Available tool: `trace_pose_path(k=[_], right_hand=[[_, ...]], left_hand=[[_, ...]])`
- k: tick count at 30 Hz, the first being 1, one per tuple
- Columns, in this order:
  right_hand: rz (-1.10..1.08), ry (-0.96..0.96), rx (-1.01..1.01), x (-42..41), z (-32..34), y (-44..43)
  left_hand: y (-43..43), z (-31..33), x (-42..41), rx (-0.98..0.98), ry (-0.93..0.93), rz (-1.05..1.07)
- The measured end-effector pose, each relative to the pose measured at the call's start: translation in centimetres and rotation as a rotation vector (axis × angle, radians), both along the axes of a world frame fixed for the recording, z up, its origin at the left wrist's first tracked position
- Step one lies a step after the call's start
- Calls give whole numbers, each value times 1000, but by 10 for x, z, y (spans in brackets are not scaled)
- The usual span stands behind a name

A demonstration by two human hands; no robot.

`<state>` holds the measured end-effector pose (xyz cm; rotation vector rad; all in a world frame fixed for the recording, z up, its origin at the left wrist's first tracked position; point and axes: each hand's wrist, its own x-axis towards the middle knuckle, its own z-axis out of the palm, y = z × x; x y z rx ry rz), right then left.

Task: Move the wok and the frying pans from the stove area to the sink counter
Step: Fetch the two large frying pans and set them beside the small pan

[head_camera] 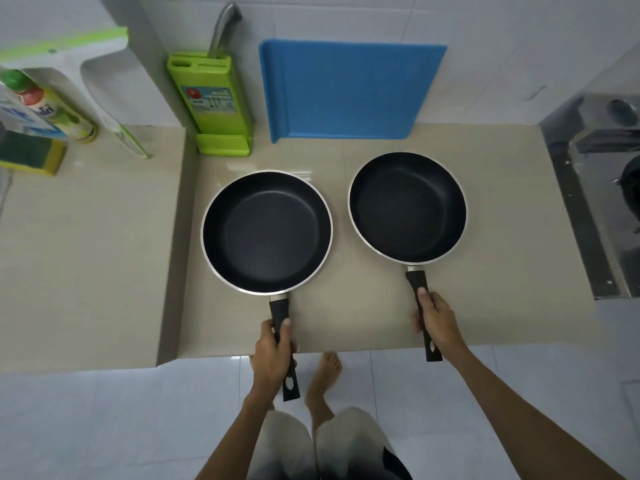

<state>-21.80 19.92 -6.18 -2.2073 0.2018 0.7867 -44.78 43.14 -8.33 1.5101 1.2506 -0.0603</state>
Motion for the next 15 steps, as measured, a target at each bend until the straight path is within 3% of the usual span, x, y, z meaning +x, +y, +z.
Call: trace_pose_path(k=[7,11,15], right_hand=[[-19,17,65,13,-13,4],[-65,159,134,22,-11,5],[-47,152,137,26,1,10]], left_hand=[[-1,-13,10,-41,-10,56],[1,-2,11,10,0,36],[9,21,11,-7,-27,55]])
